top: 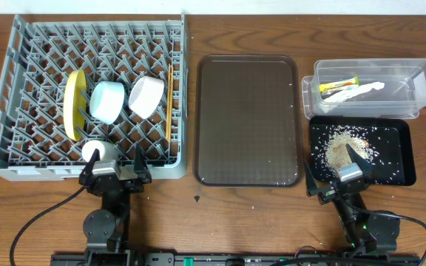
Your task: Sort waste into correct bins and load items into the dishwasher
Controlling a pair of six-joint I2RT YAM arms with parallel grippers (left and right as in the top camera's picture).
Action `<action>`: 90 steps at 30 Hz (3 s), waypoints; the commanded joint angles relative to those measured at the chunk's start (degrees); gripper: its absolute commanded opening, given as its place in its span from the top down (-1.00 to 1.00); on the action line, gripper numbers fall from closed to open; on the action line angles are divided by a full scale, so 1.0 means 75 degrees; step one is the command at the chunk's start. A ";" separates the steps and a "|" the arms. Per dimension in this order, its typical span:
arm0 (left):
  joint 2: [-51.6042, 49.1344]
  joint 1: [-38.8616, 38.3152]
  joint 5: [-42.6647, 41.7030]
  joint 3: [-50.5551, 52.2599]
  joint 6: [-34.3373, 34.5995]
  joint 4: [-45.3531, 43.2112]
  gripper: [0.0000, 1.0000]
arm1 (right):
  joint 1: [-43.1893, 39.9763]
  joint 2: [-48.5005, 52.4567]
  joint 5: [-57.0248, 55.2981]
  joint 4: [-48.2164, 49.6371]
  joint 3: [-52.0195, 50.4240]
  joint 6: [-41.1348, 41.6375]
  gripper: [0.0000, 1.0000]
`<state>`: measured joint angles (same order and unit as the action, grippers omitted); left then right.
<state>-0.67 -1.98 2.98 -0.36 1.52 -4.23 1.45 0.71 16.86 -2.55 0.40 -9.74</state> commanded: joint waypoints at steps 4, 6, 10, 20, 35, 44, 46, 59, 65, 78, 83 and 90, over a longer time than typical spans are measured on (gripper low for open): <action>0.0076 -0.0012 0.0087 0.0017 0.0041 0.0157 -0.87 | -0.0099 -0.0029 -0.0044 -0.0032 -0.0012 -0.0085 -0.99; 0.0076 -0.0012 0.0087 0.0017 0.0041 0.0157 -0.87 | -0.0099 -0.0029 -0.0047 -0.0032 -0.0012 -0.0085 -0.99; 0.0058 -0.0012 0.0090 0.0017 0.0038 0.0160 -0.88 | -0.0099 -0.0029 -0.0044 -0.0032 -0.0012 -0.0085 -0.98; 0.0050 -0.0012 0.0090 0.0017 0.0041 0.1058 -0.88 | -0.0099 -0.0029 -0.0047 -0.0035 -0.0012 -0.0085 -0.99; -0.0093 -0.0012 0.0087 0.0015 0.0038 0.1078 -0.88 | -0.0099 -0.0029 -0.0047 -0.0032 -0.0012 -0.0082 -0.99; -0.0093 -0.0012 0.0087 0.0015 0.0038 0.1078 -0.88 | -0.0099 -0.0029 -0.0047 -0.0032 -0.0012 -0.0085 -0.99; -0.0093 -0.0012 0.0087 0.0015 0.0038 0.1078 -0.88 | -0.0099 -0.0029 -0.0047 -0.0032 -0.0012 -0.0085 -0.98; -0.0093 -0.0012 0.0087 0.0015 0.0038 0.1078 -0.88 | -0.0099 -0.0029 -0.0047 -0.0032 -0.0012 -0.0085 -0.99; -0.0093 -0.0012 0.0087 0.0015 0.0038 0.1078 -0.88 | -0.0099 -0.0029 -0.0044 -0.0032 -0.0012 -0.0085 -0.99; -0.0093 -0.0012 0.0087 0.0015 0.0041 0.1078 -0.88 | -0.0099 -0.0029 -0.0047 -0.0032 -0.0012 -0.0085 -0.98; -0.0093 -0.0012 0.0087 0.0017 0.0038 0.1078 -0.88 | -0.0099 -0.0029 -0.0044 -0.0032 -0.0012 -0.0085 -0.98; -0.0093 -0.0012 0.0087 0.0015 0.0038 0.1078 -0.88 | -0.0099 -0.0029 -0.0044 -0.0032 -0.0012 -0.0085 -0.99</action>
<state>-1.23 -1.98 2.92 -1.10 1.52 1.26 1.45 0.71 16.86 -2.55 0.40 -9.74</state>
